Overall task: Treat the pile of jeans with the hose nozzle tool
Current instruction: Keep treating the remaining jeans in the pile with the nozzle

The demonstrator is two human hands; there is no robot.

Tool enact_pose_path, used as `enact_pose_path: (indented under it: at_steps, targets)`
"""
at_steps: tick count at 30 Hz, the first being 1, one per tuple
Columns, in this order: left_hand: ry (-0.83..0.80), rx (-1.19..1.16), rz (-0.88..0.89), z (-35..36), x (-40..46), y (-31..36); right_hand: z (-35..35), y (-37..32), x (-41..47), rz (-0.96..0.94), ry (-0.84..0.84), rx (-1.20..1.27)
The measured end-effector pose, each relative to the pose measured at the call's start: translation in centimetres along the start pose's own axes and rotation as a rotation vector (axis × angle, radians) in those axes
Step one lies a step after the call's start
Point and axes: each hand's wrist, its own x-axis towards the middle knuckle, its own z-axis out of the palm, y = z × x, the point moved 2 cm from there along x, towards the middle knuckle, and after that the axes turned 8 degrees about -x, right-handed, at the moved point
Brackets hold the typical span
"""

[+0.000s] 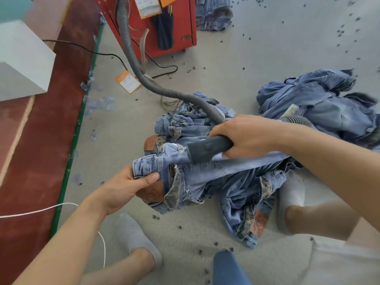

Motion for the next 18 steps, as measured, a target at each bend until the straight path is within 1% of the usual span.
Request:
enact_pose_path:
  at_steps: [3,6,8,10,14,16,18]
  targets:
    - [-0.013,-0.017,-0.011,-0.1,-0.1,0.0,-2.5,1.3,-0.4,0.049,0.107,0.136]
    - [-0.016,-0.030,-0.012,0.0,-0.2,-0.1,-4.0,3.9,-1.5,0.146,0.159,0.105]
    - [-0.002,-0.029,-0.003,-0.1,-0.1,-0.1,-3.8,5.4,-2.0,0.191,0.121,0.046]
    - [0.013,-0.030,-0.004,-0.2,0.0,-0.3,-2.9,5.7,-2.1,0.205,0.046,-0.013]
    - [0.023,-0.013,0.003,-0.2,0.2,-0.4,-0.1,3.9,-1.0,0.155,-0.102,-0.111]
    - [0.011,-0.005,0.006,-0.2,0.3,-0.4,1.2,2.5,-0.4,0.115,-0.107,-0.148]
    - [0.001,0.009,-0.002,-0.2,0.3,-0.5,1.9,1.4,0.0,0.066,-0.071,-0.166]
